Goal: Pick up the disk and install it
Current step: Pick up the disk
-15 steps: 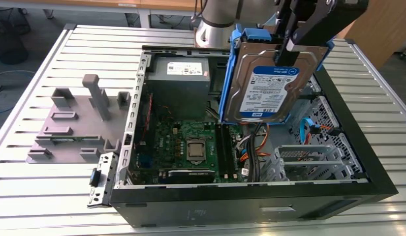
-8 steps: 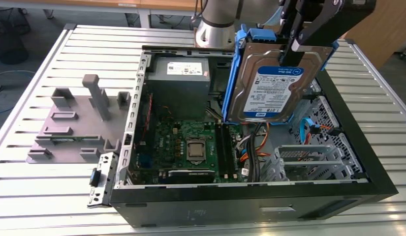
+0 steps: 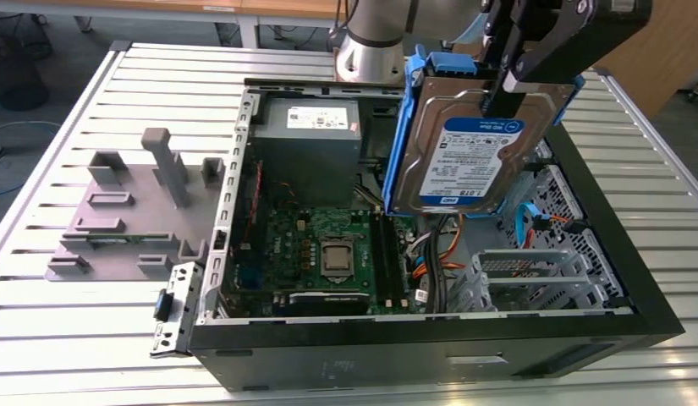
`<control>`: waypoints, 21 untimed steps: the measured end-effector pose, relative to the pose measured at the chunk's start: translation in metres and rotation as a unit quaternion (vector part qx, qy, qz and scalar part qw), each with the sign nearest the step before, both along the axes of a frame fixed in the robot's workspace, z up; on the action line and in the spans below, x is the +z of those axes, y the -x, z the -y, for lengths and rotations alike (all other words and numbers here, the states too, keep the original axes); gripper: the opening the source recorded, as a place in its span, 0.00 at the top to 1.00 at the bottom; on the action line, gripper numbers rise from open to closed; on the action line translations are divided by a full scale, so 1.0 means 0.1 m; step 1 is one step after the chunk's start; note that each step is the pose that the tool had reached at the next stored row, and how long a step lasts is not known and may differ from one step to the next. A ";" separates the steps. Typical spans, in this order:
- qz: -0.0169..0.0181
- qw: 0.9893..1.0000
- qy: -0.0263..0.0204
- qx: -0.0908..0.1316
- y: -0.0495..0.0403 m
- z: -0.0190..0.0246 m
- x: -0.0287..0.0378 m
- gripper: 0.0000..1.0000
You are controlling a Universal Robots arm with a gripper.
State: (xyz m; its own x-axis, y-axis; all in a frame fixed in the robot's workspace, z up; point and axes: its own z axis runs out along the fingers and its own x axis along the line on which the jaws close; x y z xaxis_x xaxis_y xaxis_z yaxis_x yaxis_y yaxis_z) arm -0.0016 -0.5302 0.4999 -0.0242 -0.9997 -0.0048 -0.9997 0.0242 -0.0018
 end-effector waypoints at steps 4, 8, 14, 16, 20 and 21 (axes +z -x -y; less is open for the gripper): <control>0.000 1.000 0.000 0.000 0.000 0.055 -0.002 0.65; 0.000 1.000 0.000 0.000 -0.001 0.100 -0.012 0.65; 0.000 1.000 0.000 0.000 -0.010 0.168 -0.067 0.65; 0.000 1.000 0.000 0.000 -0.020 0.184 -0.080 0.65; 0.000 1.000 0.000 0.000 -0.063 0.210 -0.103 0.65; 0.000 1.000 0.000 0.000 -0.076 0.216 -0.108 0.65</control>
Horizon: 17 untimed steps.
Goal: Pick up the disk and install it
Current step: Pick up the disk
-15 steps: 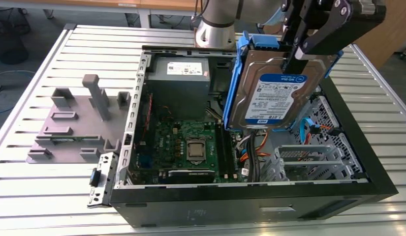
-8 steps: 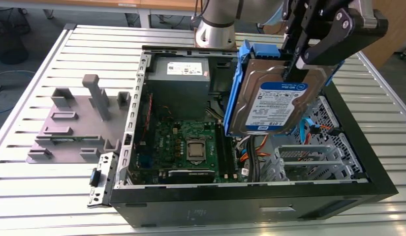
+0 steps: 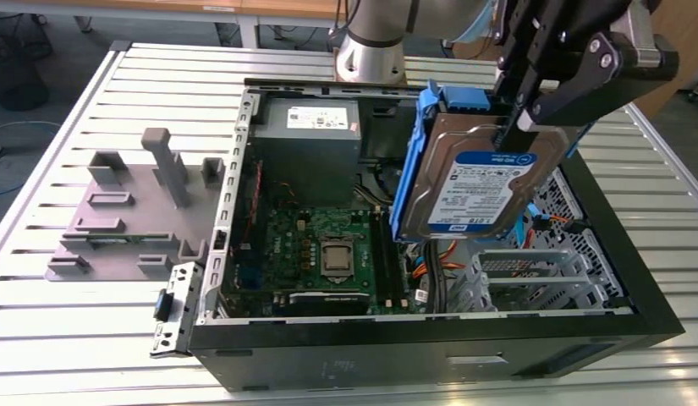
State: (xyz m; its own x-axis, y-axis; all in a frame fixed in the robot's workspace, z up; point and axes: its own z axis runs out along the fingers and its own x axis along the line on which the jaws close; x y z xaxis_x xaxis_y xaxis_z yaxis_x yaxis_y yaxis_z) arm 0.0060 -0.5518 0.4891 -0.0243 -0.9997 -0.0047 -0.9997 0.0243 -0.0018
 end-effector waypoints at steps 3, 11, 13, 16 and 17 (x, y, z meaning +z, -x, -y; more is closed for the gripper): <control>0.000 1.000 0.000 0.000 -0.048 0.018 -0.013 0.65; 0.000 1.000 0.000 0.000 -0.196 0.059 -0.045 0.65; 0.000 1.000 0.000 0.000 -0.240 0.068 -0.054 0.65; 0.000 1.000 0.000 0.000 -0.310 0.077 -0.067 0.65; 0.000 1.000 0.000 0.000 -0.332 0.080 -0.071 0.65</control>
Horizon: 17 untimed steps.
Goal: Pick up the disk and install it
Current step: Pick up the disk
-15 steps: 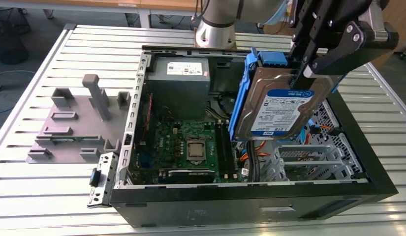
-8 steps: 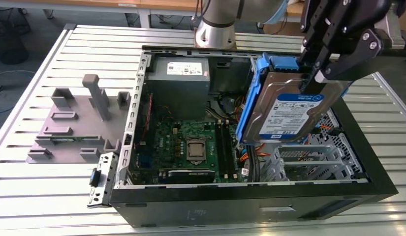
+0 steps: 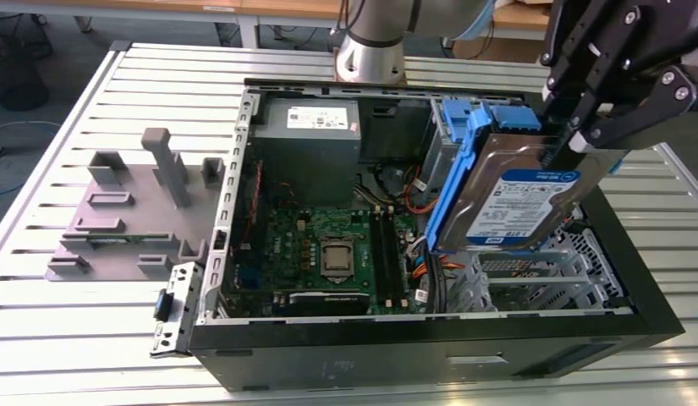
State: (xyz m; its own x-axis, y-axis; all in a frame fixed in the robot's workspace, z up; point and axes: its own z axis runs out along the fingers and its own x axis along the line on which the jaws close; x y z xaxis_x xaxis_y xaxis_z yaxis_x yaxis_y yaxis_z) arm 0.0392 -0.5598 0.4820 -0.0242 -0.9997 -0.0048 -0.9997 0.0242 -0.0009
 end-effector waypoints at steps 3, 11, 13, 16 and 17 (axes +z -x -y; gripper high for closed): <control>0.000 1.000 0.000 0.000 -0.063 0.012 -0.016 0.65; -0.001 1.000 0.000 0.000 -0.233 0.036 -0.068 0.65; -0.001 1.000 0.000 0.000 -0.276 0.042 -0.082 0.65; -0.001 1.000 0.000 0.000 -0.342 0.051 -0.103 0.65; -0.001 1.000 0.000 0.000 -0.362 0.055 -0.110 0.65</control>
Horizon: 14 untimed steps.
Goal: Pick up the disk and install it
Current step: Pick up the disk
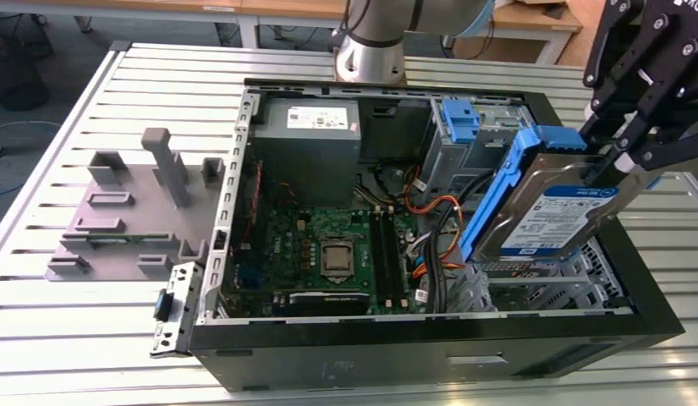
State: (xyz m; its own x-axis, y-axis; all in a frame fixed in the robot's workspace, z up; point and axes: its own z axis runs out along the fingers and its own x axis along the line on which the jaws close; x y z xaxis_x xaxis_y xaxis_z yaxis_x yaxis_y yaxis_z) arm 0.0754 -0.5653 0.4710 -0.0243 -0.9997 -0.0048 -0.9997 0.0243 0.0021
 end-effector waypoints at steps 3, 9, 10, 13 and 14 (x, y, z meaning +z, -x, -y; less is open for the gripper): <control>0.000 1.000 0.000 0.000 -0.059 0.009 -0.020 0.65; -0.001 1.000 0.000 0.000 -0.174 0.024 -0.055 0.65; -0.001 1.000 0.000 0.000 -0.191 0.026 -0.060 0.65; -0.001 1.000 0.000 0.000 -0.234 0.029 -0.078 0.65; -0.001 1.000 0.000 0.000 -0.247 0.029 -0.082 0.65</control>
